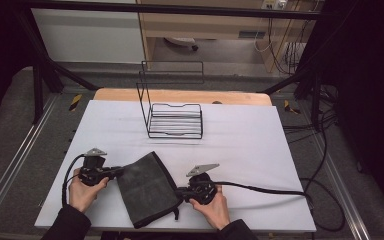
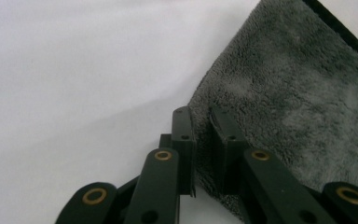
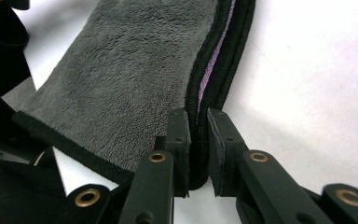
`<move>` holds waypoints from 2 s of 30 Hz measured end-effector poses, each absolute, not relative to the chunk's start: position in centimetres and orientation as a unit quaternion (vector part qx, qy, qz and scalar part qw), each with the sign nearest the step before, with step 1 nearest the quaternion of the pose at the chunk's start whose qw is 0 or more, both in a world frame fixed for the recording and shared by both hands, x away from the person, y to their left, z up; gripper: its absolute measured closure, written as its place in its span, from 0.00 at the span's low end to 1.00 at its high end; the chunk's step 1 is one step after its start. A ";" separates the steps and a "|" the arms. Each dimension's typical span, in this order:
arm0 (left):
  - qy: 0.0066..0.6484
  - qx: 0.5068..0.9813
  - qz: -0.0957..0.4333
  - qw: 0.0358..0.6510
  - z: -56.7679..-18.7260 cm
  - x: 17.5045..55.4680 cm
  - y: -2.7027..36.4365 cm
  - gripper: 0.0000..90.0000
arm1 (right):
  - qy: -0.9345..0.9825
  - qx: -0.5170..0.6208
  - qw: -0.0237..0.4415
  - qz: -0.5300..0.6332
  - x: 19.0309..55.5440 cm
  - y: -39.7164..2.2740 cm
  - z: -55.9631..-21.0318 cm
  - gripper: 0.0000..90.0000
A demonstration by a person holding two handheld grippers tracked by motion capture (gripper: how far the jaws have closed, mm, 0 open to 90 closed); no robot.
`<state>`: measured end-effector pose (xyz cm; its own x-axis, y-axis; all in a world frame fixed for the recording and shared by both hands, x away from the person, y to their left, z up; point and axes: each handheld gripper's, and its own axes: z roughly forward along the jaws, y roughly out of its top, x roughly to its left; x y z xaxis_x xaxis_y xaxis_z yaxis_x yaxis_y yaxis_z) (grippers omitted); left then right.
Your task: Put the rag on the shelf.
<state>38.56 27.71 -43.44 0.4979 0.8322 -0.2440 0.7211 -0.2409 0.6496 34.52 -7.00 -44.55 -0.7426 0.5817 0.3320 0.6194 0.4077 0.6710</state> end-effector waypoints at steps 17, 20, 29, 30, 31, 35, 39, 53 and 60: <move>0.485 0.787 0.096 0.370 -44.3 38.4 27.4 0.88 | -0.817 -0.332 -0.067 -0.467 42.4 -3.3 -42.2 0.40; 0.480 0.789 0.101 0.369 -44.3 38.3 27.4 0.88 | -0.823 -0.331 -0.061 -0.457 43.9 -2.0 -42.6 0.43; 0.480 0.789 0.097 0.372 -44.4 38.4 27.5 0.88 | -0.842 -0.326 -0.014 -0.430 47.0 0.9 -45.5 0.58; 0.480 0.789 0.097 0.372 -44.4 38.4 27.5 0.88 | -0.842 -0.326 -0.014 -0.430 47.0 0.9 -45.5 0.58; 0.480 0.789 0.097 0.372 -44.3 38.4 27.5 0.88 | -0.843 -0.326 -0.006 -0.429 47.0 0.8 -45.5 0.62; 0.483 0.787 0.095 0.372 -44.3 38.4 27.5 0.88 | -0.840 -0.333 0.020 -0.428 46.9 0.9 -45.7 0.75; 0.486 0.783 0.098 0.377 -44.3 38.4 27.5 0.86 | -0.841 -0.331 0.019 -0.428 46.7 0.8 -45.4 0.88; 0.476 0.763 0.117 0.421 -43.3 37.8 27.0 0.52 | -0.793 -0.421 -0.068 -0.435 43.6 -3.1 -44.4 0.91; 0.457 0.774 0.125 0.420 -43.2 37.5 26.1 0.42 | -0.779 -0.448 -0.087 -0.430 42.3 -5.3 -44.3 0.90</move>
<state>37.50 26.07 -43.17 0.5509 0.8124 -0.1912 0.6032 -0.2292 0.7640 42.27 -5.25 -44.32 -0.5832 0.7733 0.2487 0.6231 0.2295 0.7477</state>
